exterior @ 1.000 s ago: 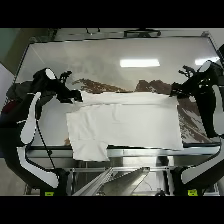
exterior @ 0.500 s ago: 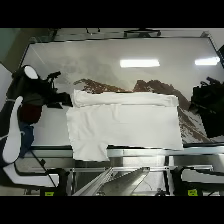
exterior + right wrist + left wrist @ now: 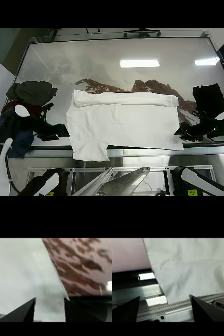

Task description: Fold the shirts.

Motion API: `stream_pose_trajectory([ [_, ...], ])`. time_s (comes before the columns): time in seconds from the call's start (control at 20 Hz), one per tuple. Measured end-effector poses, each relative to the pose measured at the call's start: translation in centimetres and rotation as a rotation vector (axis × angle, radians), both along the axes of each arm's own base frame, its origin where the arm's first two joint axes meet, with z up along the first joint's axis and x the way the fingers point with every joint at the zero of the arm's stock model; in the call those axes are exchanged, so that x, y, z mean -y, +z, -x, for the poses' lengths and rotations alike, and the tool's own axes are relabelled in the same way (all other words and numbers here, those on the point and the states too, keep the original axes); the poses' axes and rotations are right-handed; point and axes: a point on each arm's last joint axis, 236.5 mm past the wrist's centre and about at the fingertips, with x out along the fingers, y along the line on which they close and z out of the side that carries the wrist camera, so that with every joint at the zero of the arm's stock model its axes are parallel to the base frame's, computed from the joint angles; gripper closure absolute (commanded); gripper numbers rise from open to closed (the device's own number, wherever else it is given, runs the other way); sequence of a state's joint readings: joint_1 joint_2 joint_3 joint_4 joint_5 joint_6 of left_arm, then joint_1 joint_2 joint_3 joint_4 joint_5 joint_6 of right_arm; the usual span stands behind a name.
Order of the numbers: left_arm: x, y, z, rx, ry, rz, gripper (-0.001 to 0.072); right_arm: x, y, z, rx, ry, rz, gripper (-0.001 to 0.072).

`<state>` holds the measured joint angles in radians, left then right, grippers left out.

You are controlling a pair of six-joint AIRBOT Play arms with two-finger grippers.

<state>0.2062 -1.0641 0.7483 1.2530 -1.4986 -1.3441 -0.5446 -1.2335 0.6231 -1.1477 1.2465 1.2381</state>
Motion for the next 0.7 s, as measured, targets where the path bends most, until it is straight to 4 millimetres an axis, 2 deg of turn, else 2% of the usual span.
stream_pose_trajectory([
  [0.2, 0.4, -2.0, 2.6, 0.05, 0.025, -0.018, 0.0004, -1.9, -0.7, 0.1, 0.021, 0.004, -0.081, 0.0303],
  [0.25, 0.4, -2.4, 3.0, 0.058, 0.029, -0.022, 0.0004, -2.3, -0.8, 0.0, 0.026, 0.003, -0.099, 0.0336],
  [0.35, 0.5, -3.1, 3.2, 0.085, 0.039, -0.028, 0.0004, -2.6, -0.9, 0.0, 0.033, 0.008, -0.117, 0.0347],
  [0.55, 2.3, -3.8, 2.5, 0.099, 0.043, 0.059, 0.0004, -2.4, -0.7, -0.1, 0.038, 0.036, -0.114, 0.0345],
  [0.7, 3.5, -5.0, 2.6, 0.045, 0.038, 0.13, 0.0004, -1.0, -0.1, -1.3, 0.071, 0.064, -0.069, 0.0345],
])
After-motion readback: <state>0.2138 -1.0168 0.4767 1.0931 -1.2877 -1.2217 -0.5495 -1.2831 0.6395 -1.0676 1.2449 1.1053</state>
